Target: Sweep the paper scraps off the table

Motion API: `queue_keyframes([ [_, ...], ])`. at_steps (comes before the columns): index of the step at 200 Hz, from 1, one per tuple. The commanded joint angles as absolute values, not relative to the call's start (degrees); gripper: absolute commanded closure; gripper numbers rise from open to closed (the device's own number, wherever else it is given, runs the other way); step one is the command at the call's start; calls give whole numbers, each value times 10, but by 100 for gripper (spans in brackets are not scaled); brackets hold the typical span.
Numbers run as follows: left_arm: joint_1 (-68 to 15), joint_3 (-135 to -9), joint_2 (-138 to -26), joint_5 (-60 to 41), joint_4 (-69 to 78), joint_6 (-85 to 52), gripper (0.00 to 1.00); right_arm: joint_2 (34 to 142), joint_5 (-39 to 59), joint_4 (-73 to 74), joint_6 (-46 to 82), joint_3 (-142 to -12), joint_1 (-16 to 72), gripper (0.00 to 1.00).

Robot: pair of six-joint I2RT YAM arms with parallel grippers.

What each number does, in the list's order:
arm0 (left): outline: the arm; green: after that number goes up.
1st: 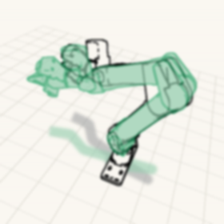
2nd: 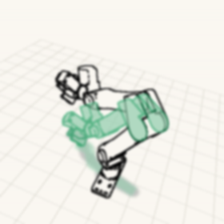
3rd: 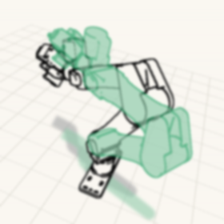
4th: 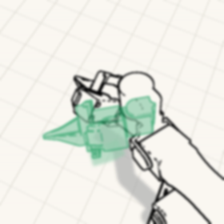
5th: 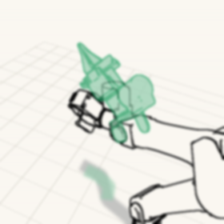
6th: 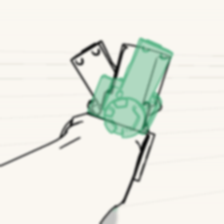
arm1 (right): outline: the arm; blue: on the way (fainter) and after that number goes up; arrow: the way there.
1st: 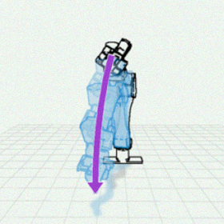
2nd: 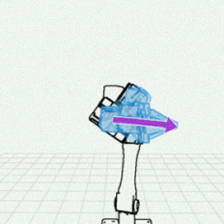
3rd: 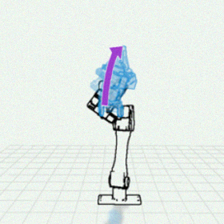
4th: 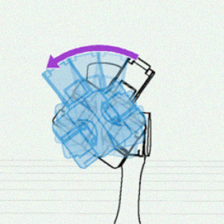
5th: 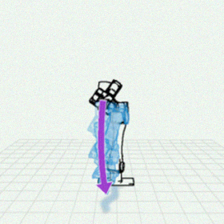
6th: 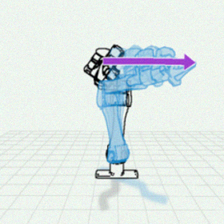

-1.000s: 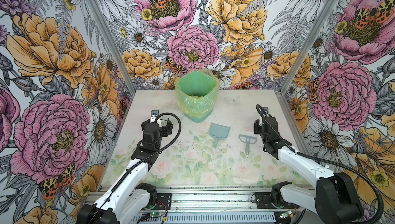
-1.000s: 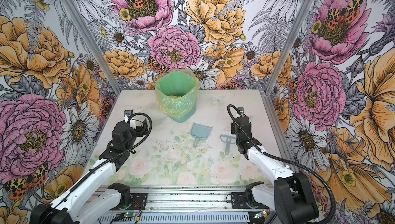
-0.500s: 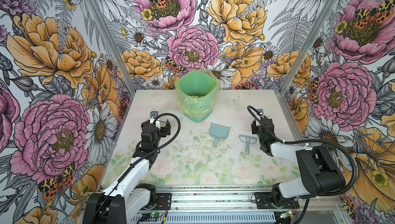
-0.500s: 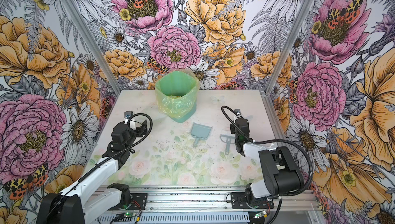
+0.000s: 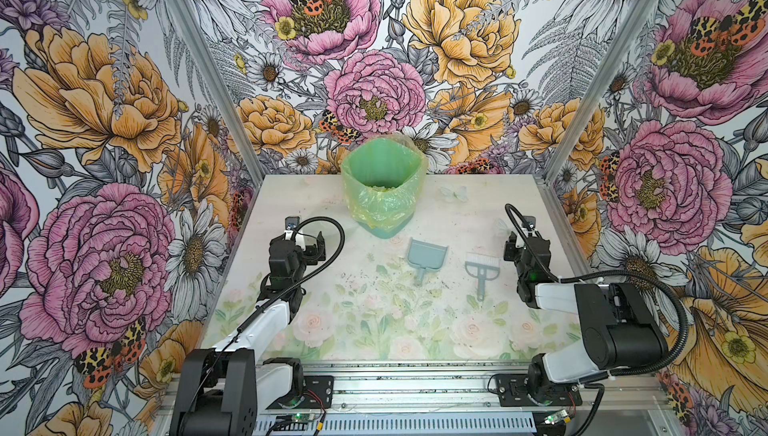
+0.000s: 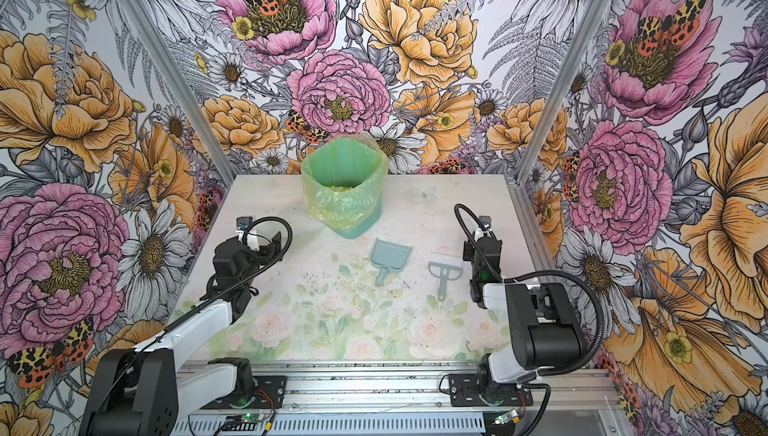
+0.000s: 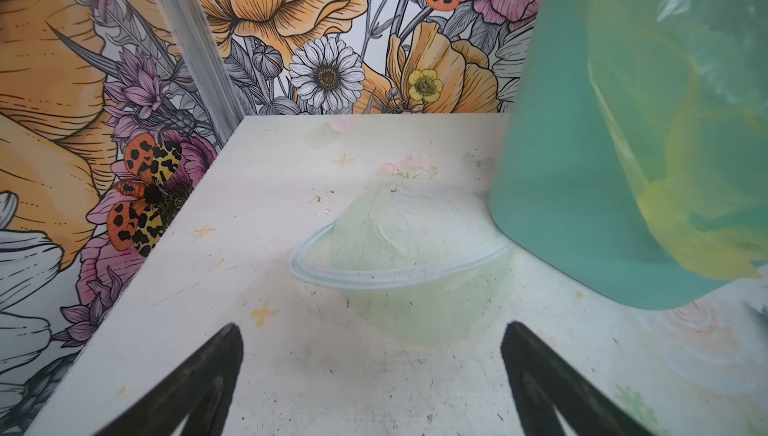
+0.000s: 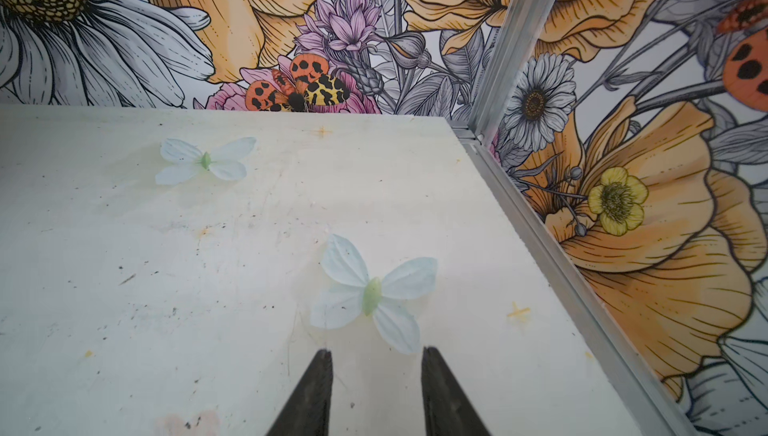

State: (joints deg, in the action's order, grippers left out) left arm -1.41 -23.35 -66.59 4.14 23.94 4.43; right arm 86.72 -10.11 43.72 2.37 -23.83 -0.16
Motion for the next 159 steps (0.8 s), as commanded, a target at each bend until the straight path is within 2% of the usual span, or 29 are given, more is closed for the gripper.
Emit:
queue_keyframes([
  [1, -6, -225, -692, 11, 306, 36, 1, 876, -64, 476, 42, -233, -2, 62],
  [68, 10, -241, -787, -15, 381, 11, 1, 876, -63, 475, 42, -233, -4, 61],
  [98, 13, -260, -812, -10, 382, 18, 1, 878, -57, 475, 44, -235, -7, 56],
  [145, 21, -220, -889, -15, 536, 6, 1, 878, -53, 474, 45, -235, -9, 56],
  [159, 23, -220, -887, -16, 529, 4, 1, 878, -53, 474, 46, -236, -9, 55],
])
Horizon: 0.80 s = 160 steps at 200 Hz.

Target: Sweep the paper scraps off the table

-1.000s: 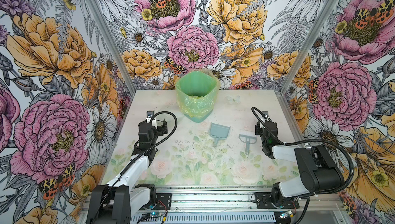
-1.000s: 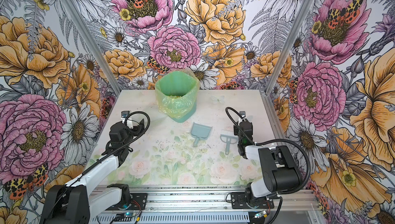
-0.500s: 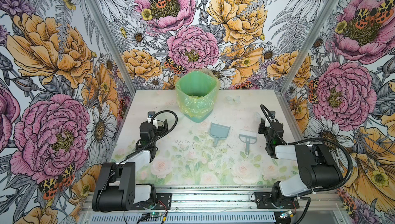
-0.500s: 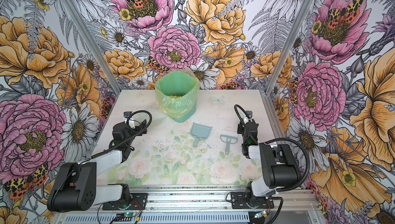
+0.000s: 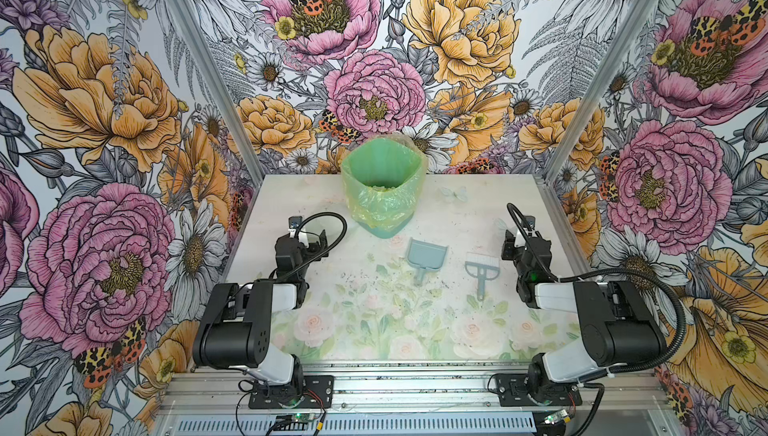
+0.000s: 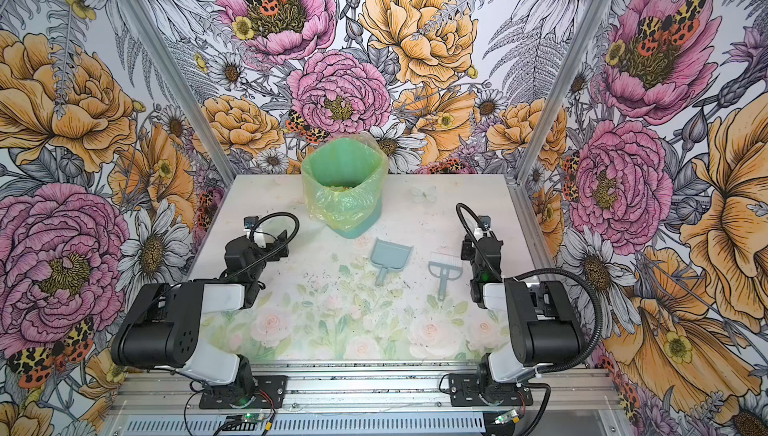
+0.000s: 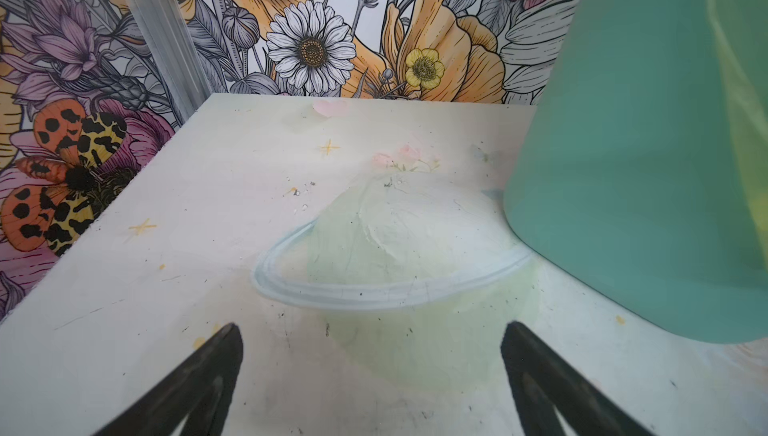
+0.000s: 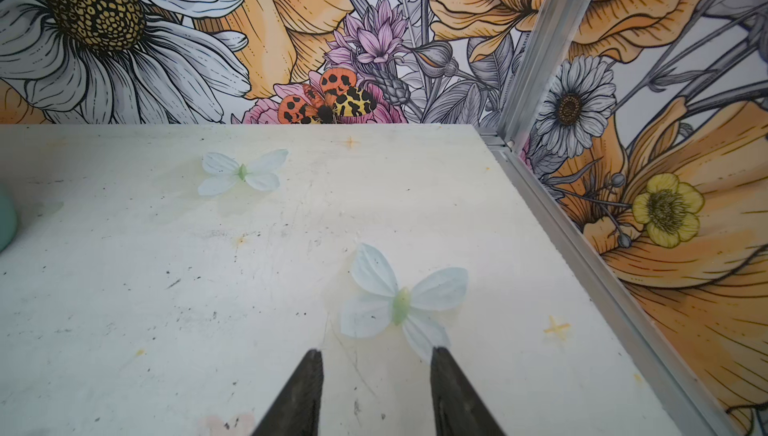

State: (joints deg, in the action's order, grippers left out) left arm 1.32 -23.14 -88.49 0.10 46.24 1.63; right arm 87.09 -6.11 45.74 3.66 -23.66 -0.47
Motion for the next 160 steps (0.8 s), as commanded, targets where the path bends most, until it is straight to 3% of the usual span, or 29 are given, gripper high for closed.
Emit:
queue_keyframes([
  [1, 23, -220, -888, -16, 530, 3, 1, 878, -53, 474, 46, -236, -9, 55],
  [35, 23, -219, -889, -8, 534, 0, 1, 878, -52, 473, 46, -236, -11, 53],
  [79, 23, -219, -889, -9, 536, 0, 1, 878, -52, 474, 46, -235, -10, 43],
  [83, 23, -218, -889, -8, 536, 0, 1, 878, -52, 474, 45, -235, -10, 40],
  [88, 23, -218, -889, -8, 536, 0, 1, 877, -53, 474, 46, -235, -10, 20],
  [90, 23, -219, -889, -8, 536, 0, 1, 877, -52, 474, 46, -235, -10, 7],
  [93, 23, -219, -889, -8, 536, 0, 1, 877, -52, 474, 46, -235, -10, 1],
  [160, 23, -218, -889, -9, 536, 0, 1, 879, -54, 485, 43, -230, -9, 0],
])
